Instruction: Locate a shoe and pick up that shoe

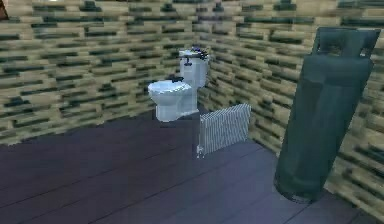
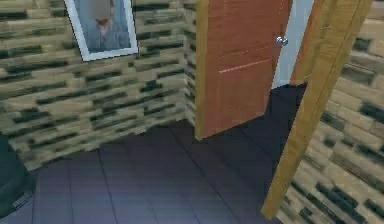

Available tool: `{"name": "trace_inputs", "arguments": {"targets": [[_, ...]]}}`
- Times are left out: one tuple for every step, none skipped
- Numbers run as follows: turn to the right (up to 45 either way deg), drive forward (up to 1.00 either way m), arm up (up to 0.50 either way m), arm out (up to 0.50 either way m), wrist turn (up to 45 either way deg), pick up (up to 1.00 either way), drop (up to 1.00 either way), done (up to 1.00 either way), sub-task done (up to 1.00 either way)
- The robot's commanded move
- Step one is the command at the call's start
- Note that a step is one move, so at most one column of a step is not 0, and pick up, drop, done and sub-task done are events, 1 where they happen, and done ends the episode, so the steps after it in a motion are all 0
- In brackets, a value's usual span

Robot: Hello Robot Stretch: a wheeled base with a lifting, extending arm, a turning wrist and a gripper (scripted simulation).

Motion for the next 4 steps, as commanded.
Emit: {"name": "trace_inputs", "arguments": {"targets": [[45.0,0.0,0.0,0.0,0.0,0.0,0.0,0.0,0.0],[45.0,0.0,0.0,0.0,0.0,0.0,0.0,0.0,0.0],[9.0,0.0,0.0,0.0,0.0,0.0,0.0,0.0,0.0],[0.0,0.85,0.0,0.0,0.0,0.0,0.0,0.0,0.0]]}}
